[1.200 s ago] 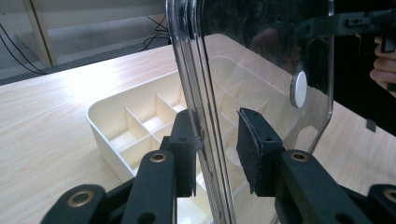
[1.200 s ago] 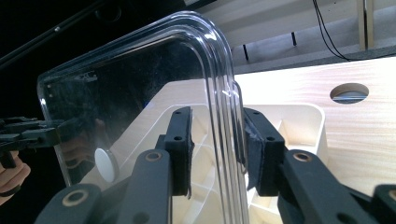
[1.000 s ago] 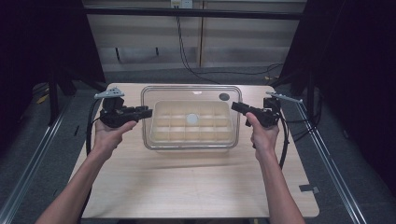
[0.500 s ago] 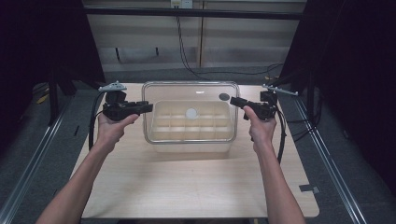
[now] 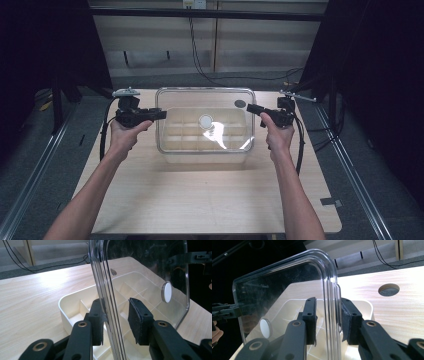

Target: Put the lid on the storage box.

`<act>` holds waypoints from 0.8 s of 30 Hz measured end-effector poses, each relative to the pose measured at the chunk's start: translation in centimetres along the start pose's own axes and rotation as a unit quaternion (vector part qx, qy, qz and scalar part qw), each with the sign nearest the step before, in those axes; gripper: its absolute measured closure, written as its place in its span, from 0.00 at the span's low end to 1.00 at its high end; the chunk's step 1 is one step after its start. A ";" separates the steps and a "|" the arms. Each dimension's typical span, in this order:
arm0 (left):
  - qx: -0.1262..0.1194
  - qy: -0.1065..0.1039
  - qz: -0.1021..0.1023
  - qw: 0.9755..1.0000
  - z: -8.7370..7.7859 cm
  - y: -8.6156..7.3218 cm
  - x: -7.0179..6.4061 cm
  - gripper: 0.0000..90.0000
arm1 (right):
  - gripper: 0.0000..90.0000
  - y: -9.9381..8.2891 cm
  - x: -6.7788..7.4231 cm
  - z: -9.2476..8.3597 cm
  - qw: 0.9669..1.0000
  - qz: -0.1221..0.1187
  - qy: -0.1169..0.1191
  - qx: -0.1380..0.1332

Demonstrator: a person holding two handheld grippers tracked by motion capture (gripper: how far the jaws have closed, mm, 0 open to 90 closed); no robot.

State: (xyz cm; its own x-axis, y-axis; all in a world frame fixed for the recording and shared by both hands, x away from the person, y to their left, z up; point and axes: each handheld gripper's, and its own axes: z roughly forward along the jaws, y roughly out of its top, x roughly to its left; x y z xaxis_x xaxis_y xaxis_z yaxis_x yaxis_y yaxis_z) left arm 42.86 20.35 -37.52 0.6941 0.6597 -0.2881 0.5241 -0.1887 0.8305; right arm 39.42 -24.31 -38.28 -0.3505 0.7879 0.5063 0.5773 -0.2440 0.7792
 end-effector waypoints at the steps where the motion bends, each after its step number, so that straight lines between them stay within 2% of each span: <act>1: 0.001 0.000 0.001 1.000 0.1 0.0 0.2 0.73 | 0.77 0.0 -0.1 0.1 1.000 -0.001 -0.002 0.002; 3: 0.002 0.001 -0.006 1.000 0.5 -0.1 0.5 0.72 | 0.77 0.0 -0.2 0.5 1.000 -0.002 -0.006 0.003; 10: 0.016 0.012 -0.009 1.000 1.3 -0.1 1.4 0.70 | 0.76 -0.3 -1.0 1.7 1.000 0.004 -0.014 0.005; 17: 0.013 0.008 -0.015 1.000 1.9 -0.5 1.9 0.68 | 0.75 -0.5 -1.6 2.5 1.000 0.007 -0.019 0.010; 24: 0.026 0.009 -0.013 1.000 2.8 -1.0 2.3 0.63 | 0.73 -0.8 -2.0 3.2 1.000 0.008 -0.024 0.013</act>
State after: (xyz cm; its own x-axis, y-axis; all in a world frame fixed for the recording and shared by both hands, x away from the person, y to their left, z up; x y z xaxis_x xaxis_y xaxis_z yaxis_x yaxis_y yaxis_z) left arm 45.26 20.01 -40.33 0.6715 0.6772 -0.3008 0.5672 -0.2086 0.7967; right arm 42.01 -23.92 -41.10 -0.3050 0.8107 0.4998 0.6012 -0.2431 0.7612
